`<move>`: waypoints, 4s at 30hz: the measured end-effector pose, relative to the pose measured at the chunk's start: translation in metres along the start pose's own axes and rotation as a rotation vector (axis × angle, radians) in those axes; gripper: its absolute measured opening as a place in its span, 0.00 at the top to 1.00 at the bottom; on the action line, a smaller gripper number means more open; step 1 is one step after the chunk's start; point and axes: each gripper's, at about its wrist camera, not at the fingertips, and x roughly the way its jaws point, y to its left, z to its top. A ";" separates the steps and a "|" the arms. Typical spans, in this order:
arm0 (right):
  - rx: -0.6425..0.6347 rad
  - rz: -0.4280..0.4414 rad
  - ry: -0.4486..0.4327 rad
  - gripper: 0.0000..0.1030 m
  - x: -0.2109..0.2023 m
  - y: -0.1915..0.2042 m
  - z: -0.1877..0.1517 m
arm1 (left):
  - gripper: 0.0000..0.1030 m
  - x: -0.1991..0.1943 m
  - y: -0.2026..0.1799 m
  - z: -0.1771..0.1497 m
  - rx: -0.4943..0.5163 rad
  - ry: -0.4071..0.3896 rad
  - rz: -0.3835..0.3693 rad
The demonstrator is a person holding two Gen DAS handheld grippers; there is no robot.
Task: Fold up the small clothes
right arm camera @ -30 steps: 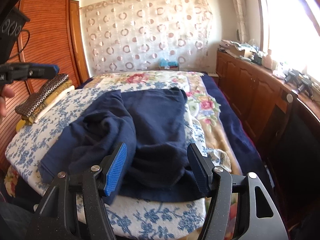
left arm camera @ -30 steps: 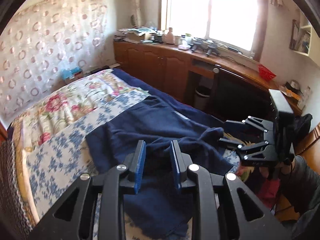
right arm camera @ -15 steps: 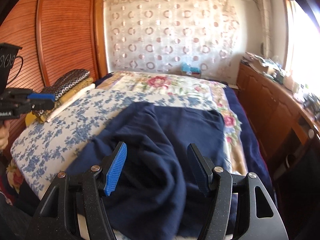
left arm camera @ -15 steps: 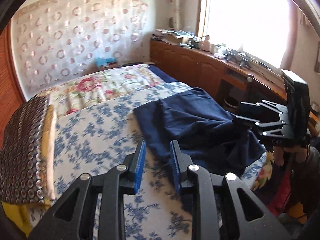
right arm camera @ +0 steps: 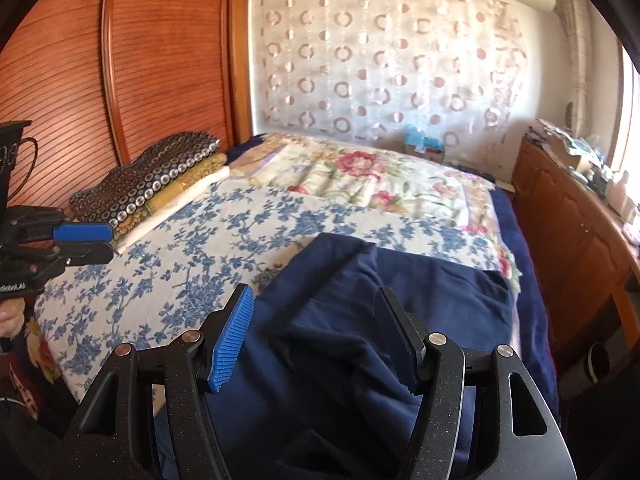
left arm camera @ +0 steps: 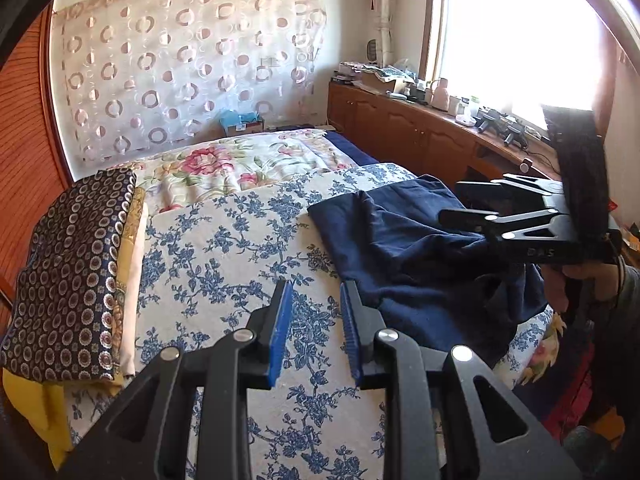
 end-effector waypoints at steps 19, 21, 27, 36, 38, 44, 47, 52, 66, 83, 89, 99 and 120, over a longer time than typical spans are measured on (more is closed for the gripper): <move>-0.067 -0.011 0.309 0.38 0.103 0.000 -0.037 | 0.78 0.016 -0.003 -0.024 -0.031 0.044 -0.035; -0.062 -0.006 0.298 0.45 0.102 -0.003 -0.038 | 0.78 0.017 -0.004 -0.026 -0.029 0.047 -0.039; -0.069 -0.056 0.238 0.94 0.081 -0.016 -0.028 | 0.78 0.018 -0.004 -0.028 -0.028 0.054 -0.047; 0.014 -0.241 0.128 0.94 0.046 -0.107 0.029 | 0.78 0.024 -0.010 -0.029 -0.028 0.060 -0.069; 0.026 -0.275 0.145 0.94 0.052 -0.128 0.038 | 0.78 0.024 -0.012 -0.030 -0.027 0.064 -0.073; 0.061 -0.383 0.272 0.89 0.088 -0.171 0.030 | 0.78 0.033 -0.019 -0.035 -0.019 0.086 -0.092; 0.100 -0.433 0.310 0.71 0.096 -0.182 0.012 | 0.78 0.036 -0.024 -0.038 -0.011 0.096 -0.102; 0.139 -0.396 0.220 0.62 0.052 -0.172 -0.013 | 0.78 0.036 -0.031 -0.041 -0.006 0.096 -0.131; 0.104 -0.119 0.100 0.59 -0.012 -0.040 -0.055 | 0.78 0.039 -0.052 -0.041 0.024 0.105 -0.146; 0.070 -0.211 0.105 0.95 -0.059 -0.055 -0.095 | 0.78 0.044 -0.064 -0.046 0.024 0.120 -0.193; 0.132 -0.245 0.114 0.95 -0.091 -0.085 -0.118 | 0.78 0.049 -0.079 -0.045 0.042 0.135 -0.219; 0.228 -0.287 0.039 0.45 -0.105 -0.095 -0.127 | 0.78 0.066 -0.090 -0.050 0.056 0.190 -0.209; 0.360 -0.231 0.128 0.39 -0.072 -0.128 -0.170 | 0.75 0.082 -0.088 -0.070 0.019 0.275 -0.250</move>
